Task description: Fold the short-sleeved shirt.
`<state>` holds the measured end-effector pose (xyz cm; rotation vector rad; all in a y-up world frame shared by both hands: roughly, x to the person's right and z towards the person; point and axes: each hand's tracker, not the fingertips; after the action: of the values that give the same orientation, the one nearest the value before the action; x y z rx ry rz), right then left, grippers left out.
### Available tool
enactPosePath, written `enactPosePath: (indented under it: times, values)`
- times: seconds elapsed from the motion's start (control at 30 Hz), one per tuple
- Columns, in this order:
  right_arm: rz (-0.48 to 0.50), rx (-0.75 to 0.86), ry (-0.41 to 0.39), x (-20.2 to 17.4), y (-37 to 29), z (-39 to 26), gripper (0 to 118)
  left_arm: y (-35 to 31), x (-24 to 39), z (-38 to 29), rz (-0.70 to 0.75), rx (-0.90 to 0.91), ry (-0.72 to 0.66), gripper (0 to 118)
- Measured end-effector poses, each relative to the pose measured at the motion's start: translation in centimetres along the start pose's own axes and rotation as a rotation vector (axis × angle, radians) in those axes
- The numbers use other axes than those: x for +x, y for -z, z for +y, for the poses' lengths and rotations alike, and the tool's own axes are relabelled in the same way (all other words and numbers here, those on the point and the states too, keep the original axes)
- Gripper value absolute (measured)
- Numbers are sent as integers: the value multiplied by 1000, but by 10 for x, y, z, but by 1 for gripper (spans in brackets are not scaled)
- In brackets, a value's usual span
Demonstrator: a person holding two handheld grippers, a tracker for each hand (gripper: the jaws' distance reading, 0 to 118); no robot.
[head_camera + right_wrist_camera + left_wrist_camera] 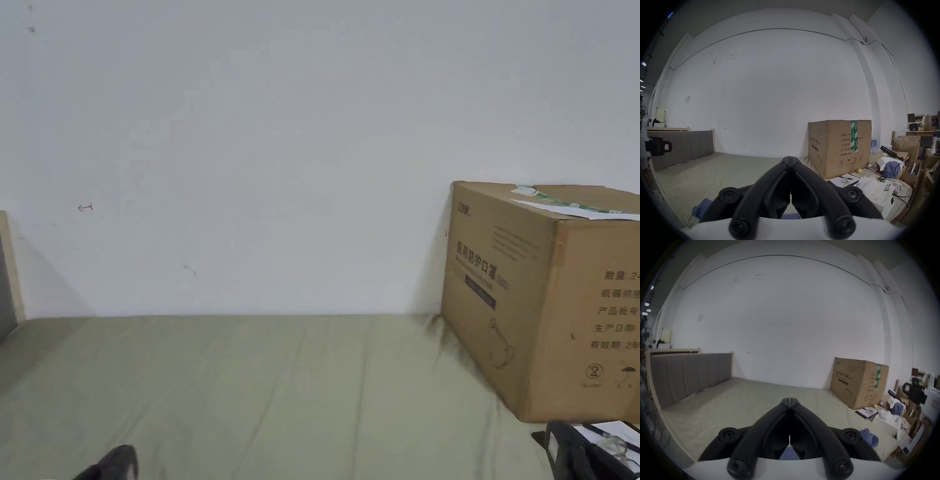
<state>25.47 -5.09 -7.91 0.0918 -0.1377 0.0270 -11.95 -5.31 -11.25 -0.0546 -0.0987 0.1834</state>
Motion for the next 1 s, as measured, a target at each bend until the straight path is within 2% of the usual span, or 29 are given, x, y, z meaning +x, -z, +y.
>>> enactPosePath:
  times: [0.03,0.1,0.17,0.23,0.3,0.33,0.43,0.5,0.6,0.73,0.8,0.83,0.93,1.0]
  values:
    - [1,-14,-2,0,1,0,0,3,-9,1,32,-34,-15,0]
    - [10,-51,-11,0,4,-2,0,16,-40,4,-14,-144,-105,0]
    - [38,-94,-9,1,7,-4,0,48,-90,0,-207,-404,-341,0]
    - [59,-150,-15,-1,12,-9,0,84,-144,-30,-360,-671,-663,0]
    - [85,-207,-19,-5,19,-16,0,108,-184,-72,-479,-821,-941,4]
    - [97,-230,-20,-8,23,-19,0,114,-201,-95,-494,-844,-1006,24]
    - [120,-294,-31,-20,35,-31,0,129,-230,-139,-414,-904,-987,118]
    - [143,-338,-27,-27,43,-38,0,138,-247,-164,-415,-920,-976,117]
    - [163,-392,-17,-38,54,-47,0,158,-257,-192,-468,-963,-1055,118]
    - [184,-463,-14,-51,69,-59,0,185,-259,-237,-609,-1039,-1154,118]
    - [184,-482,-18,-57,73,-64,0,195,-252,-243,-741,-1000,-1216,118]
    - [186,-492,-14,-60,77,-65,0,203,-242,-247,-748,-1005,-1230,118]
    - [198,-514,7,-66,81,-70,0,218,-218,-255,-751,-1022,-1215,118]
    - [208,-522,20,-70,82,-71,0,222,-208,-252,-741,-1021,-1107,112]
